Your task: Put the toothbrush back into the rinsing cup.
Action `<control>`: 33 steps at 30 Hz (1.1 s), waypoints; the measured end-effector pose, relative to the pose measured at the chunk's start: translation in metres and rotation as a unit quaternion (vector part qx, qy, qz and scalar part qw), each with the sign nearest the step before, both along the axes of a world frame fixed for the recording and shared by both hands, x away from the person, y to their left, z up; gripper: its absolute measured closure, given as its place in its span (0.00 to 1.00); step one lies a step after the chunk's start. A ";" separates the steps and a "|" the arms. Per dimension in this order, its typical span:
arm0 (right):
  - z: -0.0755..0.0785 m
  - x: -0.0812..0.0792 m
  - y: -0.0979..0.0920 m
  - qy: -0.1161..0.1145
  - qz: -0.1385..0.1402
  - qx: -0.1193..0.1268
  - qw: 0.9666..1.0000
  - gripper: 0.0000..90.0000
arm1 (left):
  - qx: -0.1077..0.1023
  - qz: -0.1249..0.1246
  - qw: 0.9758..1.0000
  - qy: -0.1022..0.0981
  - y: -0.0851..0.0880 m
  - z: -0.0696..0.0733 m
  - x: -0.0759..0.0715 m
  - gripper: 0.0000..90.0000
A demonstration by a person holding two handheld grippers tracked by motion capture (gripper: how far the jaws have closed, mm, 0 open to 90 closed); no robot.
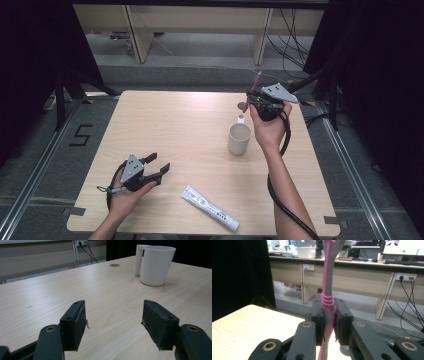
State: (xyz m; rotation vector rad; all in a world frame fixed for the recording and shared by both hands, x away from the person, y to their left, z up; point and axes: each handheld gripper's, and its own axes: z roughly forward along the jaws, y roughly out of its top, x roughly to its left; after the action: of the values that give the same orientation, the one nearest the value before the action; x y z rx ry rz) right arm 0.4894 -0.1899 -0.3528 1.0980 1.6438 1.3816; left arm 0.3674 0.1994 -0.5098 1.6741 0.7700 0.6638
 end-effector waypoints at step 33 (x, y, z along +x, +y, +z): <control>-0.018 0.021 0.010 0.026 -0.008 -0.030 0.999 0.89 | 0.003 -0.002 1.000 0.000 0.000 0.000 -0.001 0.40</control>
State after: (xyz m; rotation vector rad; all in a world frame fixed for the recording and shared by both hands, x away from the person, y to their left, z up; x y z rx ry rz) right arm 0.5109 -0.1799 -0.3705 1.1186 1.6995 1.2952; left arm 0.3669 0.1997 -0.5102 1.6811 0.7651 0.6654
